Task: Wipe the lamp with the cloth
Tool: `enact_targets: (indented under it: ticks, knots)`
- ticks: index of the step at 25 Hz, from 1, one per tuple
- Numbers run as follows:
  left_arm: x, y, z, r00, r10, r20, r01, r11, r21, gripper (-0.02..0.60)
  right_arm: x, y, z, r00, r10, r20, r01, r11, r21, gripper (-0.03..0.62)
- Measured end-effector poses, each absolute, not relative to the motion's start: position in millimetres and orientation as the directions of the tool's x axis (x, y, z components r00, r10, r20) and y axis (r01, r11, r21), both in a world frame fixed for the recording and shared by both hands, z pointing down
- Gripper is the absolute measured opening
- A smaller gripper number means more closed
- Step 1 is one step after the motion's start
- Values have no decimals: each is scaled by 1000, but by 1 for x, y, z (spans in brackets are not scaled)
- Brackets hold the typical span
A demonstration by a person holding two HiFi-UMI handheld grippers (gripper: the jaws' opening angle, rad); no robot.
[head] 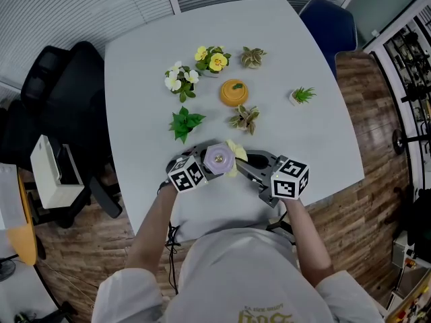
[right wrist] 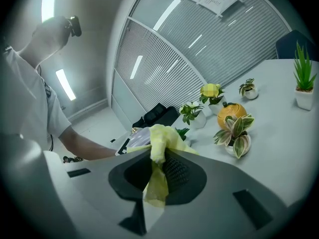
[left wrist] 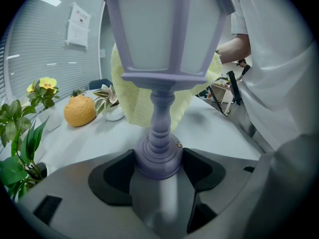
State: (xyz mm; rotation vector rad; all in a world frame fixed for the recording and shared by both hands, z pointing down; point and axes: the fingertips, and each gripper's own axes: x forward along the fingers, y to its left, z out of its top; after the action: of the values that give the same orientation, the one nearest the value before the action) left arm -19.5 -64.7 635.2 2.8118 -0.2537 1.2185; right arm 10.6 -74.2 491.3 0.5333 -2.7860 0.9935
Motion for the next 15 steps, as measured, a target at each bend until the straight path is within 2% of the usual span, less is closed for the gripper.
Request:
enact_targets:
  ticks: [15]
  knots:
    - [-18, -64, 634, 673, -123, 729, -175, -984, -5, 301, 11, -76, 508, -904, -293, 310, -424, 696, -579, 55]
